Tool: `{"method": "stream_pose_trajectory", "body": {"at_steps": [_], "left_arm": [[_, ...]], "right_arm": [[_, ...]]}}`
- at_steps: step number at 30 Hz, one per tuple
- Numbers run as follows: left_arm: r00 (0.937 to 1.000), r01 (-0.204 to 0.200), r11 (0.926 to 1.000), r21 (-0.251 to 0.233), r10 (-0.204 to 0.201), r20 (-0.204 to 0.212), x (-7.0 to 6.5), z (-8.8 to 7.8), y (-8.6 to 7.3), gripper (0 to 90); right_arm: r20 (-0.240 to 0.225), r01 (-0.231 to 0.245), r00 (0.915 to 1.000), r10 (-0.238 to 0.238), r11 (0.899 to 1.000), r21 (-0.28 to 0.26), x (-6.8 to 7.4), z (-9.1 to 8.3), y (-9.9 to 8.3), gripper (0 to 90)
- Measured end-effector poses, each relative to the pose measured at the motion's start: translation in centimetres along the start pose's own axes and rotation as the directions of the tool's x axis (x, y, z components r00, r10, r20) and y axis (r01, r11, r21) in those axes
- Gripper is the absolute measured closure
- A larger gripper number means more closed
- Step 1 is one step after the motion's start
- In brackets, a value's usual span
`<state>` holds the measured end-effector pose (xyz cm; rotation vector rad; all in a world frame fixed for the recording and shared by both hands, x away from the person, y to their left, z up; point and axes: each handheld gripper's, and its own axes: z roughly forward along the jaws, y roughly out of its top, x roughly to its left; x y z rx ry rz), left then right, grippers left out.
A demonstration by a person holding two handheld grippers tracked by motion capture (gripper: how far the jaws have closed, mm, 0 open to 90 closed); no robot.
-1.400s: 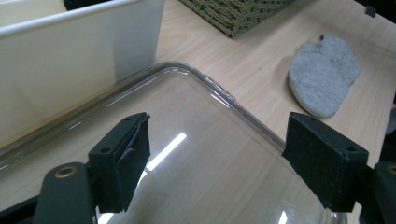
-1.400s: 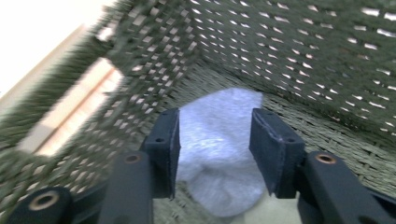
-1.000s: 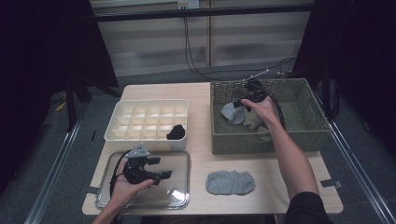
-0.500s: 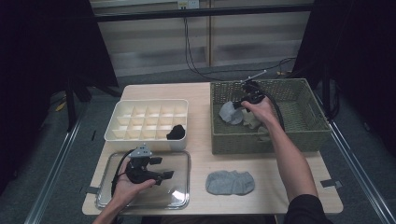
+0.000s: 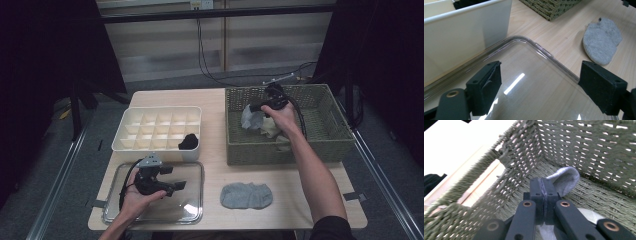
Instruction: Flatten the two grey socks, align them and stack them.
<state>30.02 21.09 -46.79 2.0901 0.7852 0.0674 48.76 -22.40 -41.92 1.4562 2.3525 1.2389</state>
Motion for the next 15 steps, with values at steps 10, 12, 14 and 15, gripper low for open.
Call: {"method": "stream_pose_trajectory", "body": {"at_steps": [10,12,14,15], "left_arm": [[0.9997,-0.017,0.9998,0.002,0.017,0.016,-0.4,0.1,0.1,19.2],[0.9998,-0.014,0.9999,-0.008,0.014,0.017,-0.4,0.1,0.1,18.6],[0.9988,-0.028,0.9995,-0.014,0.028,0.039,-0.4,0.1,0.0,18.4],[0.9990,-0.028,0.9996,-0.008,0.029,0.034,-0.5,0.0,0.1,18.4]], "right_arm": [[-0.015,0.002,0.9999,-0.003,0.998,-0.056,0.7,-2.1,0.2,89.3],[-0.026,0.000,0.9997,-0.002,0.998,-0.064,0.8,-2.3,0.2,89.2],[-0.022,0.005,0.9997,-0.006,0.997,-0.072,1.0,-2.6,0.2,89.3],[-0.029,0.001,0.9996,-0.004,0.997,-0.082,1.1,-2.8,0.3,89.2]]}}
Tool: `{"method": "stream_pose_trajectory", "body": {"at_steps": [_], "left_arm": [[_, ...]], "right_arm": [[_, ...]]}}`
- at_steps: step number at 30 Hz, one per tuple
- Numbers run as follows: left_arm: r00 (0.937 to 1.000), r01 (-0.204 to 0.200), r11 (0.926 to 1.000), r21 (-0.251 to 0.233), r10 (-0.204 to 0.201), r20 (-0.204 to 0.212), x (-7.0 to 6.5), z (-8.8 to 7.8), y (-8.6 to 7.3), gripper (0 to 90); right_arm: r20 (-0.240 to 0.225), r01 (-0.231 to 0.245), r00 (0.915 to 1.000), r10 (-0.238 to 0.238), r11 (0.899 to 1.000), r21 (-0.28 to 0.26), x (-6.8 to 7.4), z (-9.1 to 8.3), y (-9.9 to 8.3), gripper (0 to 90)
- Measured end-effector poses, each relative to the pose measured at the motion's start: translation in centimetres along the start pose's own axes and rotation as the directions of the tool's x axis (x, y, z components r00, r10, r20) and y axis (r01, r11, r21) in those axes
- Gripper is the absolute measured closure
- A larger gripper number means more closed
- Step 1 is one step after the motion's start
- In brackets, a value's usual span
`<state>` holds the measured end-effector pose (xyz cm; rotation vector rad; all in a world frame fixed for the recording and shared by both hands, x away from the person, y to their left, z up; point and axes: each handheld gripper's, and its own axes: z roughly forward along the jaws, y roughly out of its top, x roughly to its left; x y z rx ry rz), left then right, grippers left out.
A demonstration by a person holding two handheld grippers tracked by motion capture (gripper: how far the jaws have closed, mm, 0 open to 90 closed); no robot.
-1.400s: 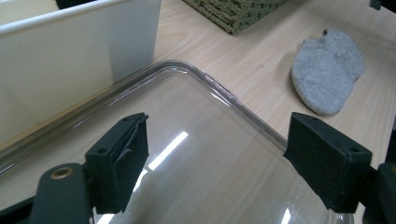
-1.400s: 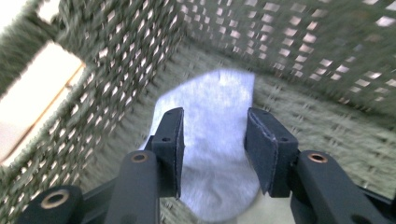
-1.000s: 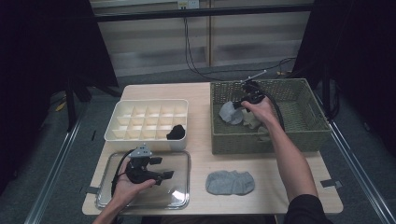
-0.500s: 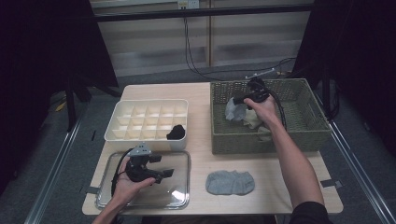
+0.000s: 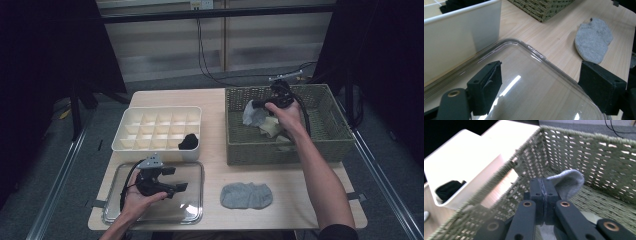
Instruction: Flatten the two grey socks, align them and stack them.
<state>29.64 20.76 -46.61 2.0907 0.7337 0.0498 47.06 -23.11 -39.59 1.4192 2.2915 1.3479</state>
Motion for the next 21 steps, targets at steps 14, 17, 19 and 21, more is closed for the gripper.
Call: {"method": "stream_pose_trajectory", "body": {"at_steps": [14,17,19,21], "left_arm": [[0.9992,-0.010,0.9999,-0.010,0.010,-0.039,-0.2,-0.4,-0.3,17.6],[0.9990,-0.010,0.9999,-0.009,0.010,-0.044,-0.2,-0.5,-0.4,17.4],[0.9984,-0.017,0.9999,-0.003,0.017,-0.053,-0.2,-0.5,-0.4,17.4],[0.9980,-0.017,0.9999,0.000,0.017,-0.061,-0.3,-0.6,-0.5,17.6]], "right_arm": [[-0.034,0.039,0.9986,-0.042,0.997,-0.068,2.6,-2.0,0.1,89.0],[-0.044,0.050,0.9976,-0.054,0.995,-0.089,3.2,-2.7,0.4,88.9],[-0.044,0.066,0.9966,-0.070,0.994,-0.086,3.5,-3.1,0.5,88.9],[-0.044,0.074,0.9959,-0.079,0.993,-0.097,3.8,-3.6,0.7,89.0]]}}
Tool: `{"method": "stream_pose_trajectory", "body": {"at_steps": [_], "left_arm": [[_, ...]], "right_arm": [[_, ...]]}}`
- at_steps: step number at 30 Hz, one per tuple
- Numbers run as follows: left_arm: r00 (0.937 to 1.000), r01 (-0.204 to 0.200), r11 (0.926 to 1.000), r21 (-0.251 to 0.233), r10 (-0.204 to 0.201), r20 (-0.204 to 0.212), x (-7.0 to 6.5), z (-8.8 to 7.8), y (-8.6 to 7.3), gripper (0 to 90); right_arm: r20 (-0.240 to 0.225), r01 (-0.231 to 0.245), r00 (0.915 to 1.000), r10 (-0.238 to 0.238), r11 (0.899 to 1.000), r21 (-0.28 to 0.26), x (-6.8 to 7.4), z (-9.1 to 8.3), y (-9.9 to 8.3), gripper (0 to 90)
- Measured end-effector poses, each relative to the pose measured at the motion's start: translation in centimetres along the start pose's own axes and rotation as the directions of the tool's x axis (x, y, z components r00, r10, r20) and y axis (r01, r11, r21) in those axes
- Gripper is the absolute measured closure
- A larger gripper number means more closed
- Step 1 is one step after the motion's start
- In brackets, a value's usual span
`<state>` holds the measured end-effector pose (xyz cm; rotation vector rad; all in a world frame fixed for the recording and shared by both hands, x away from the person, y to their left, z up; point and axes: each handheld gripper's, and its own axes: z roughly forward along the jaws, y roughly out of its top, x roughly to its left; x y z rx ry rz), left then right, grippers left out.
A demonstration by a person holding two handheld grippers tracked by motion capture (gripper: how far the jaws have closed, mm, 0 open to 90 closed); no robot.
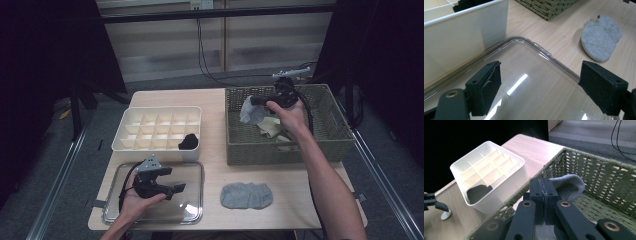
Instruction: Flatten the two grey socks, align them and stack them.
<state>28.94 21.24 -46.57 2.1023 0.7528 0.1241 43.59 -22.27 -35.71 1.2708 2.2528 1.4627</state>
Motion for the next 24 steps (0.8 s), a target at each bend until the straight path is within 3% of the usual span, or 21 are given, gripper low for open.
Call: {"method": "stream_pose_trajectory", "body": {"at_steps": [8,24], "left_arm": [[1.0000,-0.006,1.0000,-0.001,0.006,0.000,-0.2,0.0,0.0,18.3],[0.9999,0.008,1.0000,0.001,-0.008,0.007,-0.1,0.2,0.0,19.5]], "right_arm": [[0.013,0.017,0.9998,-0.016,0.999,-0.036,1.1,-1.9,0.3,89.0],[-0.019,0.045,0.9987,-0.047,0.994,-0.098,3.4,-5.1,0.5,89.0]]}}
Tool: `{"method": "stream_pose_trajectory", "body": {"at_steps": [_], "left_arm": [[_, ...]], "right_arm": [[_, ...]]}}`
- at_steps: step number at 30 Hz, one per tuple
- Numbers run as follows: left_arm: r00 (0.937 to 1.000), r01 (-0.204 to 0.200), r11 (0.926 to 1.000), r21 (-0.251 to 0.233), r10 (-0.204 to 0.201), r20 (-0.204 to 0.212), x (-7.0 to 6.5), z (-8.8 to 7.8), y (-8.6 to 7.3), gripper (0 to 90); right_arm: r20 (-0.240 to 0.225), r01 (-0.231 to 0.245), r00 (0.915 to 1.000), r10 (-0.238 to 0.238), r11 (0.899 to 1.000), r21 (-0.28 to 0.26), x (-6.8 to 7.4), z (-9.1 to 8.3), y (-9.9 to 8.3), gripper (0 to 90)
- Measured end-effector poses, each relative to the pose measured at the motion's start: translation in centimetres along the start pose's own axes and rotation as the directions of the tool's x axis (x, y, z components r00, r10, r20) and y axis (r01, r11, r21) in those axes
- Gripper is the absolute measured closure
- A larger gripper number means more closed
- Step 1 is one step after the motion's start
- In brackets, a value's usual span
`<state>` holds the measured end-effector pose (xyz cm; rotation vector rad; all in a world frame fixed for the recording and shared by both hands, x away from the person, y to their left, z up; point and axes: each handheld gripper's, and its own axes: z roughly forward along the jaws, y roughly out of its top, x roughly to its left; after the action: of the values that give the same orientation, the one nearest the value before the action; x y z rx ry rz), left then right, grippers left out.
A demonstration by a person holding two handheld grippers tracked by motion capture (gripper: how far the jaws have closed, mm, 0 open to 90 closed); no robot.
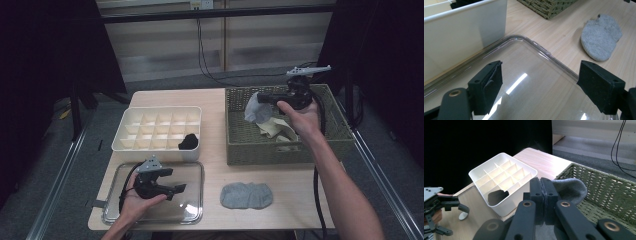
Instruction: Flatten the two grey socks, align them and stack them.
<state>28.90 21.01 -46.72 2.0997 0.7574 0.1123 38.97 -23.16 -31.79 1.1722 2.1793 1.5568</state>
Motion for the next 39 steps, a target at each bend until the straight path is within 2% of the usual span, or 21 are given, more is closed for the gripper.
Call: {"method": "stream_pose_trajectory", "body": {"at_steps": [4,6,15,18,31,39], "left_arm": [[1.0000,0.001,1.0000,0.001,-0.001,-0.001,-0.1,-0.1,0.0,19.8],[0.9998,0.013,0.9998,-0.012,-0.013,0.014,0.0,-0.1,0.0,21.2],[0.9996,-0.006,0.9997,-0.024,0.006,0.027,-0.5,0.0,0.2,26.1],[0.9996,-0.008,0.9998,-0.017,0.008,0.028,-0.5,0.3,0.3,26.8],[0.9980,-0.013,0.9999,0.001,0.013,0.062,-0.9,1.1,0.8,32.6],[0.9949,-0.061,0.9981,-0.007,0.061,0.081,-2.1,1.7,2.1,37.2]], "right_arm": [[-0.012,0.000,0.9999,0.000,1.000,-0.018,0.6,-0.6,-0.2,89.0],[-0.011,0.007,0.9999,-0.007,1.000,-0.019,1.0,-0.8,-0.3,89.0],[-0.020,0.033,0.9993,-0.033,0.999,-0.025,2.7,-1.8,-0.3,89.0],[-0.045,0.029,0.9985,-0.031,0.998,-0.057,3.2,-2.1,-0.5,89.0],[-0.095,0.049,0.9938,-0.057,0.996,-0.078,5.5,-3.7,-1.9,89.0],[-0.110,0.079,0.9899,-0.089,0.992,-0.099,7.1,-5.2,-2.1,89.0]]}}
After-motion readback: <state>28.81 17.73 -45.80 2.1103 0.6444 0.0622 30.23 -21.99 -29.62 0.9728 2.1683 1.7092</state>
